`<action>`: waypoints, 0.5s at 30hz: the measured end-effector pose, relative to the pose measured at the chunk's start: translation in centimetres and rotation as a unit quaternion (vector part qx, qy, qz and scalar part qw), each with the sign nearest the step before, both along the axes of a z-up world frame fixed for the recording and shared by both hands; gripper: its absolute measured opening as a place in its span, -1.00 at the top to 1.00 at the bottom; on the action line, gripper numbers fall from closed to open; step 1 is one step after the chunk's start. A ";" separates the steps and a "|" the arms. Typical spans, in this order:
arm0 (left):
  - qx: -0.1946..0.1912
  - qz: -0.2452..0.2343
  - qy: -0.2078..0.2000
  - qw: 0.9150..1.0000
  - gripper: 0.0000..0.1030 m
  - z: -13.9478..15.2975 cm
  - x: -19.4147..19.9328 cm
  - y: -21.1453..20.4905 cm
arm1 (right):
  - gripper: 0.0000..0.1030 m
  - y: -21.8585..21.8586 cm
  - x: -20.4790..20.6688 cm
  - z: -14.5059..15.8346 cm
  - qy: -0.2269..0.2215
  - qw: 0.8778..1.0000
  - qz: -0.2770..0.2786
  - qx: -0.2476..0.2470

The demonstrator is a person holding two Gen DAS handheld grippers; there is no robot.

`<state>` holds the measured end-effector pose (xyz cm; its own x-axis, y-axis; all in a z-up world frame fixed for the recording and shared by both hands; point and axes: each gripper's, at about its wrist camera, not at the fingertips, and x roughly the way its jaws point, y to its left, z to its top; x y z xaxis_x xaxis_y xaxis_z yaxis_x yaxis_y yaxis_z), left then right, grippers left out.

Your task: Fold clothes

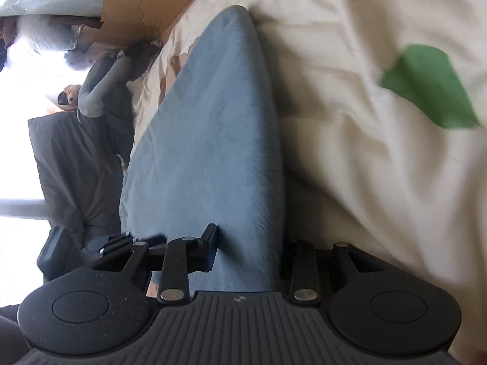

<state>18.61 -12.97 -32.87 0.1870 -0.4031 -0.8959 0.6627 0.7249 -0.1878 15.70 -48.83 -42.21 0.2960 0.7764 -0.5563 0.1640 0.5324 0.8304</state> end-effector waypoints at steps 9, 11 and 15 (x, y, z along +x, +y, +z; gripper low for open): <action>-0.014 0.010 0.018 1.000 0.54 0.1 -0.8 0.8 | 0.89 0.5 0.5 2.9 -0.008 0.999 -0.037 0.000; -0.017 0.005 0.018 1.000 0.54 0.1 -1.1 0.7 | 0.89 0.8 0.5 4.2 -0.008 0.999 -0.043 -0.006; -0.023 0.000 0.029 0.999 0.59 -0.2 -1.8 0.5 | 0.89 1.4 0.6 7.0 -0.017 0.999 -0.041 -0.017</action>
